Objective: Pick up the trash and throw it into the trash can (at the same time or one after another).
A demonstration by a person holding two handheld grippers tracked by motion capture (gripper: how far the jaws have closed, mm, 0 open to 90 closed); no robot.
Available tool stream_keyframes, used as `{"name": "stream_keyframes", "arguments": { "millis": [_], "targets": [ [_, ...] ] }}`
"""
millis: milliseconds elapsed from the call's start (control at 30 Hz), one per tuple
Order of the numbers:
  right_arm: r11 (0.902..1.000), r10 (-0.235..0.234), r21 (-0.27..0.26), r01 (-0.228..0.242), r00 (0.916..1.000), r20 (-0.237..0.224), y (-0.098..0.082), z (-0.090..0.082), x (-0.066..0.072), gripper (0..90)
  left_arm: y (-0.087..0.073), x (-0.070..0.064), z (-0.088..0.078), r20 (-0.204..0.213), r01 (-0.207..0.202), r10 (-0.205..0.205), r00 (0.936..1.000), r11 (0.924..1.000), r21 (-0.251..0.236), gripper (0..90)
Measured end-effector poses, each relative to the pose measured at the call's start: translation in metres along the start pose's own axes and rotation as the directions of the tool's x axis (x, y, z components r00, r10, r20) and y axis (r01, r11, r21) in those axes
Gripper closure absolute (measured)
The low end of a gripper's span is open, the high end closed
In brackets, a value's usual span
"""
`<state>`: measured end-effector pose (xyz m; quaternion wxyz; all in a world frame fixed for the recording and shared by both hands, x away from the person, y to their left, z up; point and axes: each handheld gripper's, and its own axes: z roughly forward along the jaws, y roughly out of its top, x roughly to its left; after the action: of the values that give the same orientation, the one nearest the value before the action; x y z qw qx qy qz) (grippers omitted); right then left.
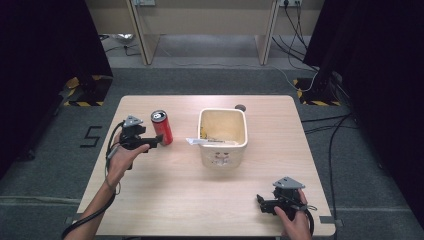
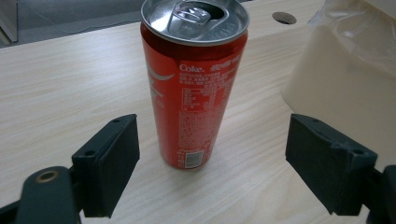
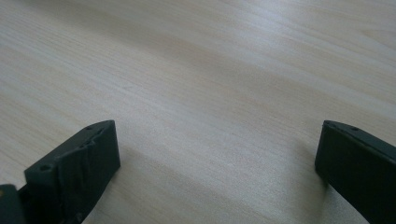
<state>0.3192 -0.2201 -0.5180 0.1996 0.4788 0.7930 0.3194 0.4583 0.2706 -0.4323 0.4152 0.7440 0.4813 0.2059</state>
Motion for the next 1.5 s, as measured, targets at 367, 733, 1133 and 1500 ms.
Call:
{"name": "stream_keyframes", "arguments": {
  "millis": [367,733,1133,1500],
  "targets": [
    [1.0,0.0,0.0,0.0,1.0,0.0,0.0,0.0,0.0,0.2,0.003,0.006,0.008,-0.003,0.011,-0.011,0.9999,0.9999,-0.002,17.4],
    [1.0,0.0,-0.002,0.0,1.0,0.0,0.0,0.0,0.0,0.3,0.007,0.011,0.017,-0.006,0.029,-0.029,0.9996,0.9996,-0.005,16.9],
    [1.0,-0.001,-0.001,0.001,1.0,-0.002,0.0,0.0,0.0,0.2,0.012,0.009,0.026,0.003,0.026,-0.026,0.9997,0.9996,-0.013,16.8],
    [1.0,-0.002,-0.001,0.002,1.0,-0.005,0.0,0.0,0.0,0.2,0.016,0.004,0.043,-0.014,0.014,-0.014,0.9998,0.9999,-0.008,16.9]
  ]
}}
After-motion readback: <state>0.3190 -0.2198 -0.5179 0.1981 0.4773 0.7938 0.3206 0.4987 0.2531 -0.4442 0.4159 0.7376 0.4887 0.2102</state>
